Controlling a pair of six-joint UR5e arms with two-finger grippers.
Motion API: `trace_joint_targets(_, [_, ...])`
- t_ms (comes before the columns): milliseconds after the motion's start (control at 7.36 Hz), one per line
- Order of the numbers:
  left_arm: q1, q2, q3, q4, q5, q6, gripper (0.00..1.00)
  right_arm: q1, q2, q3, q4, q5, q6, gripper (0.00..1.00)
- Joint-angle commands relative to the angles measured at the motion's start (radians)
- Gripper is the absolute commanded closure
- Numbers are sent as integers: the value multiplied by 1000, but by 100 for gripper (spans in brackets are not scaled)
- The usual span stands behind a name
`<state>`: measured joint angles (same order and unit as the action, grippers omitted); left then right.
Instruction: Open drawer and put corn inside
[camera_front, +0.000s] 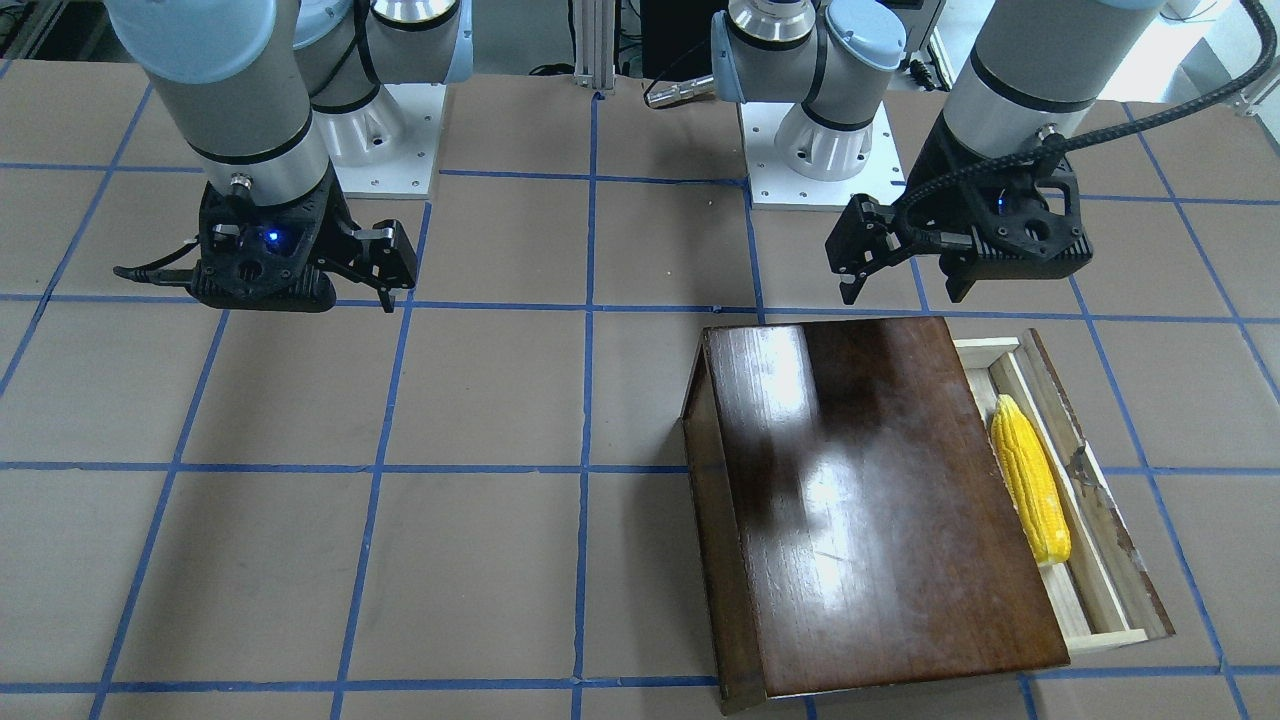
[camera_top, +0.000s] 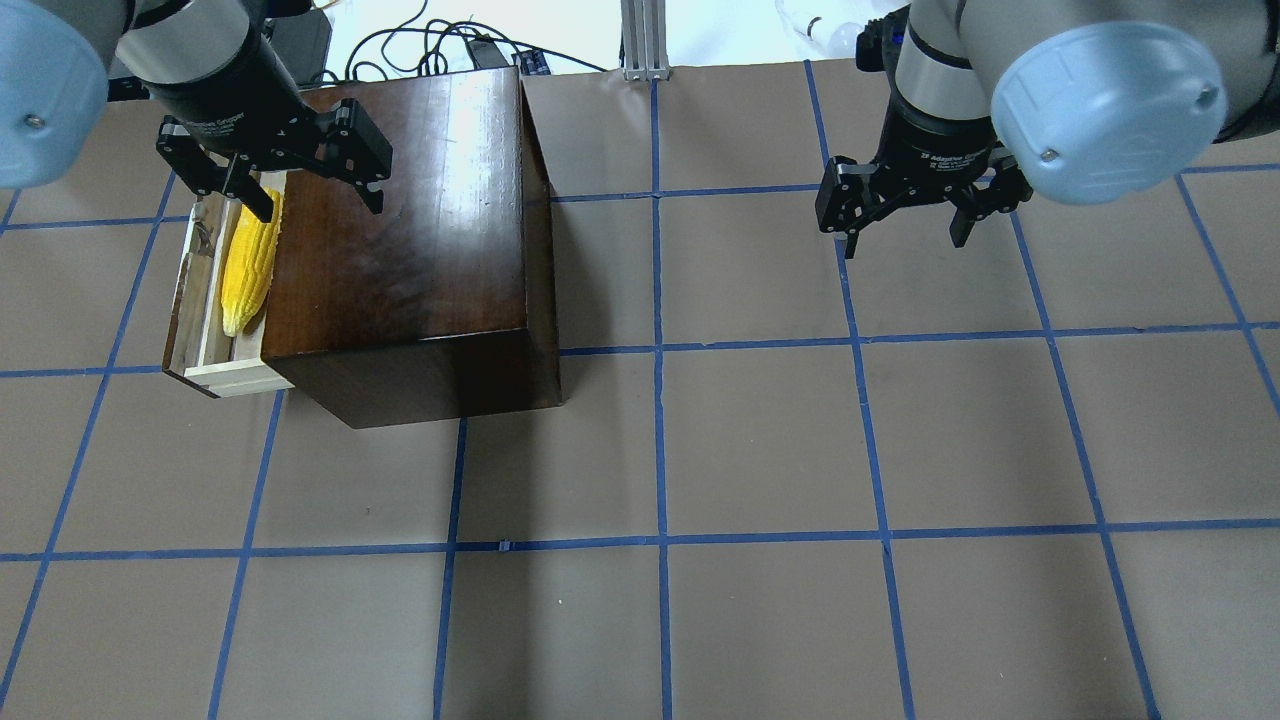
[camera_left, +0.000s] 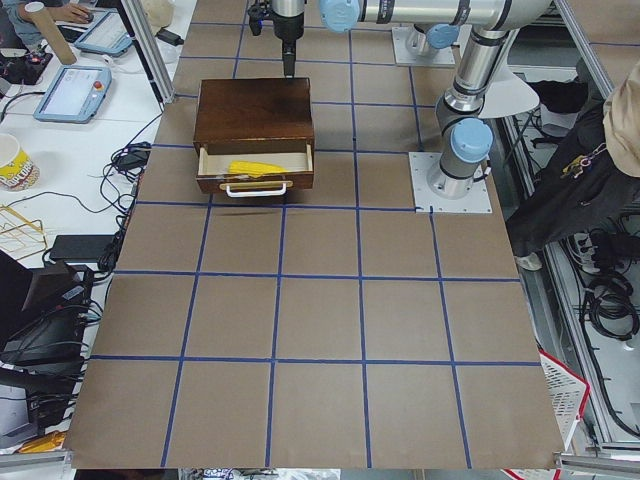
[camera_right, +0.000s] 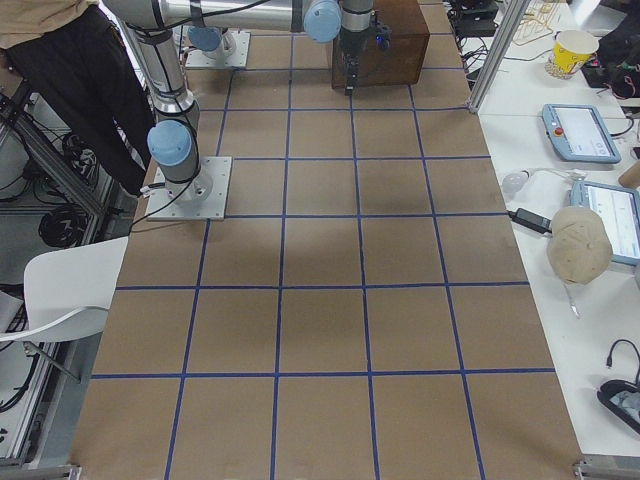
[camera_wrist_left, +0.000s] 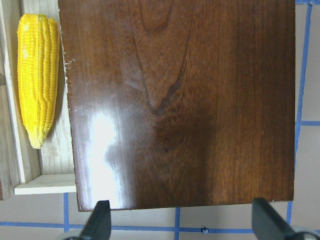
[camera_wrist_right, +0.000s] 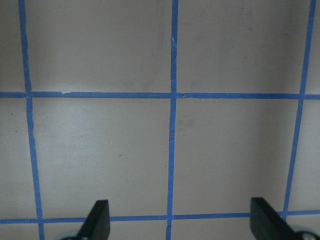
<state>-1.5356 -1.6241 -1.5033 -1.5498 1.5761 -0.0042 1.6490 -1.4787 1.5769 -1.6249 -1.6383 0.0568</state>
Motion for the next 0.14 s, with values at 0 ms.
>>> trace_joint_targets(0, [-3,4,-8,0,-1,1,0,0,0,0,0,0,0,0])
